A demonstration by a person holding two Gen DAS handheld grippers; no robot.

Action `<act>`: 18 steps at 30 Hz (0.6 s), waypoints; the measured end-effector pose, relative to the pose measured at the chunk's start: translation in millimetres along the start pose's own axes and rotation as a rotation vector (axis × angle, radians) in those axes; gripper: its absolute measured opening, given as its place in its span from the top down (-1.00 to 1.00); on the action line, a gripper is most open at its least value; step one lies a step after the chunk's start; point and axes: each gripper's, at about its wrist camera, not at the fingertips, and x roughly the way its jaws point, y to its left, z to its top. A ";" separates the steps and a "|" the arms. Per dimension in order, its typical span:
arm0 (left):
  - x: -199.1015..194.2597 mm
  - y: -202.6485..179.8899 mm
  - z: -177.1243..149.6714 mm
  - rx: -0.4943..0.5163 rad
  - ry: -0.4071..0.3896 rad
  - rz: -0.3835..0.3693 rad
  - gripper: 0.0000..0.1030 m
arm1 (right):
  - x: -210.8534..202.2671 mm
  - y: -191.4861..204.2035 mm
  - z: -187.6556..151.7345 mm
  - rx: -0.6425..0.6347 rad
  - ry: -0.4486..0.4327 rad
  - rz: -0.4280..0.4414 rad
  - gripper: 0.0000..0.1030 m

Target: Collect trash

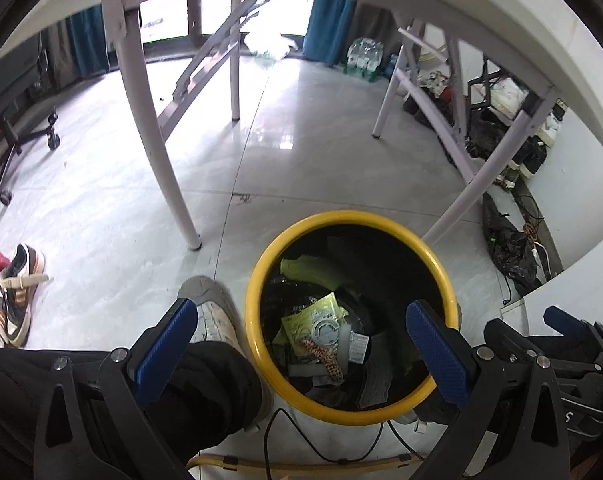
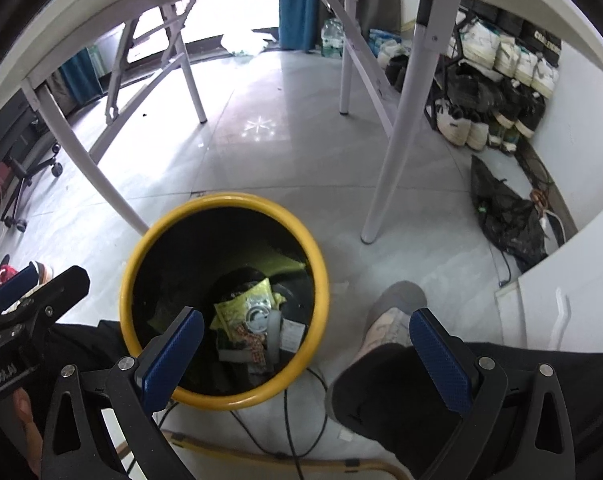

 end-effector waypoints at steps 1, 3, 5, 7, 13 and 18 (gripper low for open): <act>1.6 0.6 -0.5 -0.008 0.008 -0.003 -0.98 | 1.7 -0.3 -0.5 0.003 0.009 0.005 -1.00; 6.0 0.5 -1.2 -0.013 0.028 -0.008 -0.98 | 5.3 -0.9 -1.0 0.007 0.028 0.008 -1.00; 8.5 -2.8 -3.2 0.000 0.038 0.004 -0.98 | 7.1 -1.2 -1.6 0.009 0.035 0.007 -1.00; 11.4 -5.4 -4.2 0.016 0.050 0.008 -0.98 | 8.8 -0.9 -2.1 0.009 0.044 0.011 -1.00; 19.1 -8.6 -5.6 0.042 0.080 0.025 -0.98 | 12.0 -0.5 -2.1 0.009 0.062 0.001 -1.00; 21.3 -6.5 -5.4 0.035 0.091 0.028 -0.98 | 15.1 -5.5 -2.2 0.028 0.079 -0.001 -1.00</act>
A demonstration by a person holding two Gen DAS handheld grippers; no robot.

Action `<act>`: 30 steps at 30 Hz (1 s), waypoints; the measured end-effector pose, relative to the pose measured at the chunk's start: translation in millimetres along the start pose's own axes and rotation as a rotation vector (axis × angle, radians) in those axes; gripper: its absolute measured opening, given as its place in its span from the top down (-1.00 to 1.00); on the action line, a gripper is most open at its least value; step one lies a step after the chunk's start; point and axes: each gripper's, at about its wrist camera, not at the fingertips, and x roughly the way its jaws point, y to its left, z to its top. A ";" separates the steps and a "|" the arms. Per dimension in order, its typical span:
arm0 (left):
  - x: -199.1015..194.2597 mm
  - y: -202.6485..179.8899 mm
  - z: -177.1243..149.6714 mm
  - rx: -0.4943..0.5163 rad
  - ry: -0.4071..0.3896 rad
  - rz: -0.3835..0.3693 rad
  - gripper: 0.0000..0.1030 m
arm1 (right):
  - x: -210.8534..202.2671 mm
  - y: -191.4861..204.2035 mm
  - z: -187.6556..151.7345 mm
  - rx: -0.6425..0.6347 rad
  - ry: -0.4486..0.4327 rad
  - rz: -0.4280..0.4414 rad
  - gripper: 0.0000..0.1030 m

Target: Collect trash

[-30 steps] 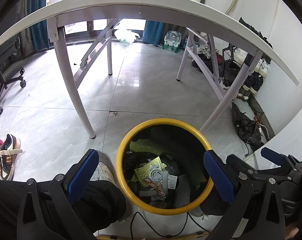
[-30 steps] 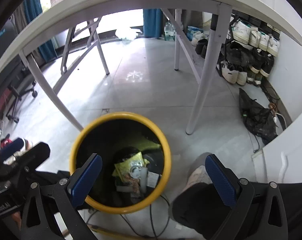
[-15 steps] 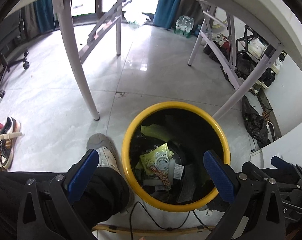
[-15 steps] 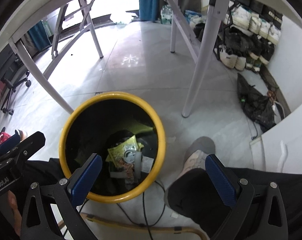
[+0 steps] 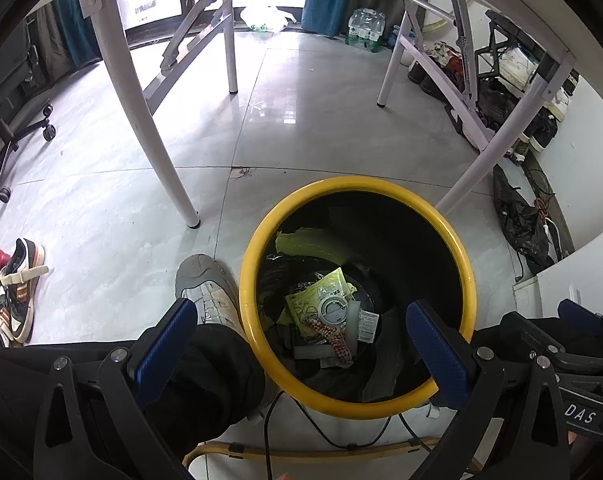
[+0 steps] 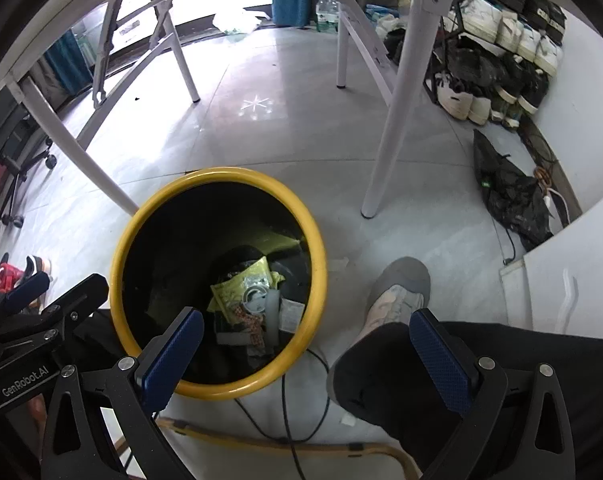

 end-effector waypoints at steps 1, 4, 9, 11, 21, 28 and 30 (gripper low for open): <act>0.4 0.5 0.2 -0.003 0.003 -0.002 -0.98 | 0.8 -0.2 -0.1 0.002 0.005 0.003 -1.00; 3.2 0.7 0.6 -0.008 0.014 0.003 -0.98 | 2.8 -2.5 -0.3 0.010 0.015 0.004 -1.00; 7.5 0.2 1.1 -0.013 0.037 0.000 -0.98 | 6.6 -3.5 0.2 0.026 0.033 0.007 -1.00; 7.2 -0.1 1.4 -0.009 0.036 -0.005 -0.98 | 7.6 -3.9 0.0 0.030 0.038 0.008 -1.00; 7.0 -1.7 1.5 0.007 0.034 -0.013 -0.98 | 8.9 -4.8 -0.4 0.034 0.042 0.004 -1.00; 7.4 -1.1 1.7 0.010 0.037 -0.007 -0.98 | 9.3 -4.9 -1.1 0.036 0.043 0.004 -1.00; 7.7 -1.1 1.7 0.012 0.037 -0.006 -0.98 | 9.3 -4.7 -1.1 0.037 0.043 0.003 -1.00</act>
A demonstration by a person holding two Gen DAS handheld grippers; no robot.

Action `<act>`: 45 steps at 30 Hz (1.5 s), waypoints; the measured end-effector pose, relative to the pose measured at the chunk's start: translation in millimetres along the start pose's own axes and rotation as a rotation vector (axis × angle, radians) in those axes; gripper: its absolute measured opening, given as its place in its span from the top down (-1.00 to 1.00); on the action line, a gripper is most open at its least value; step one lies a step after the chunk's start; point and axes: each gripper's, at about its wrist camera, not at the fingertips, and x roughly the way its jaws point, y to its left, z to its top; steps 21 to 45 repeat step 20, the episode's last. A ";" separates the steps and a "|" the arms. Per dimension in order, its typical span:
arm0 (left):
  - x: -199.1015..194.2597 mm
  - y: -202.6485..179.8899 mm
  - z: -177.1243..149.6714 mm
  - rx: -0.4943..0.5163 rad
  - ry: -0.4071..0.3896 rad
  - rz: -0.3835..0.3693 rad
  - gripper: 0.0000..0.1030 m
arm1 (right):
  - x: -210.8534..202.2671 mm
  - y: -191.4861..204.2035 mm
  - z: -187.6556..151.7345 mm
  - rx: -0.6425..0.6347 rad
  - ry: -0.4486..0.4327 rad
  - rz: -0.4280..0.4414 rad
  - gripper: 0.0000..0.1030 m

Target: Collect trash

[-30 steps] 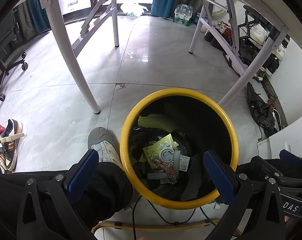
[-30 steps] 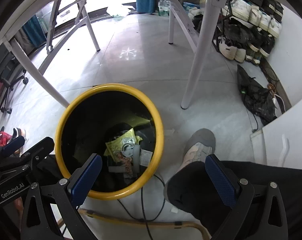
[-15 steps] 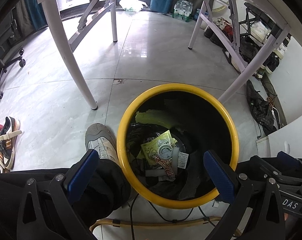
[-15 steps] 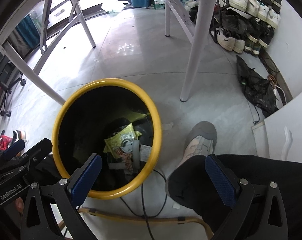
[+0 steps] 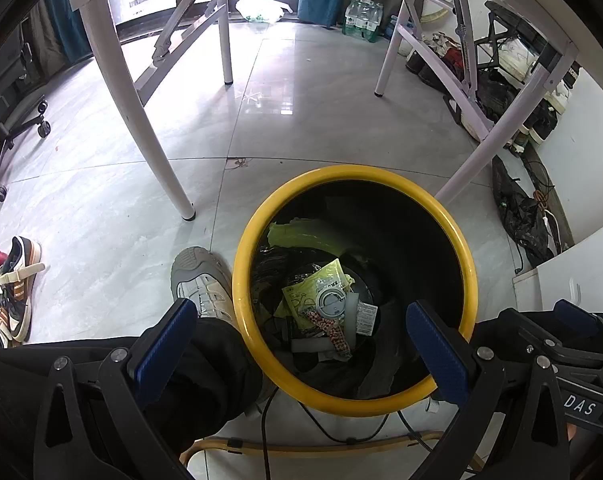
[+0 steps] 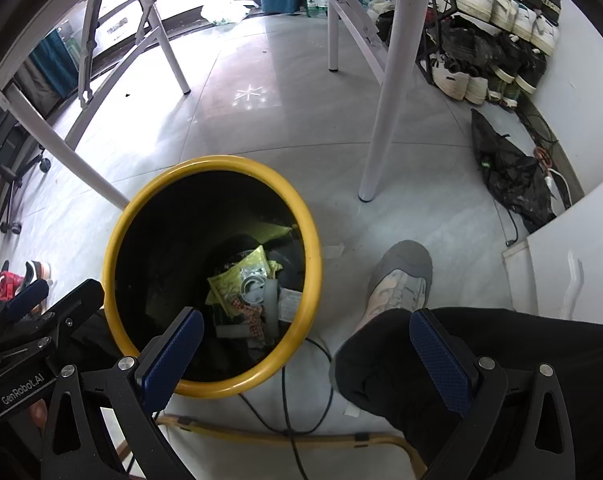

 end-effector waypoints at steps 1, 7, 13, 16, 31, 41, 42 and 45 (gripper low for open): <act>0.0 0.0 0.0 -0.001 0.000 0.000 -0.98 | 0.3 0.1 -0.1 0.000 0.000 0.000 -1.00; -0.7 -1.1 -0.1 0.003 -0.007 0.006 -0.98 | 0.5 -0.1 -0.9 0.000 0.002 0.001 -1.00; -2.0 -3.6 -0.4 0.010 -0.020 0.017 -0.98 | 0.7 -1.2 -1.4 0.005 0.003 0.001 -1.00; -2.9 -3.6 -0.3 0.012 -0.027 0.022 -0.98 | 0.7 -1.7 -1.6 0.006 0.003 0.000 -1.00; -3.0 -4.0 -0.6 0.014 -0.028 0.021 -0.98 | 0.6 -2.6 -1.5 0.007 0.003 -0.001 -1.00; -3.0 -4.0 -0.6 0.014 -0.028 0.021 -0.98 | 0.6 -2.6 -1.5 0.007 0.003 -0.001 -1.00; -3.0 -4.0 -0.6 0.014 -0.028 0.021 -0.98 | 0.6 -2.6 -1.5 0.007 0.003 -0.001 -1.00; -3.0 -4.0 -0.6 0.014 -0.028 0.021 -0.98 | 0.6 -2.6 -1.5 0.007 0.003 -0.001 -1.00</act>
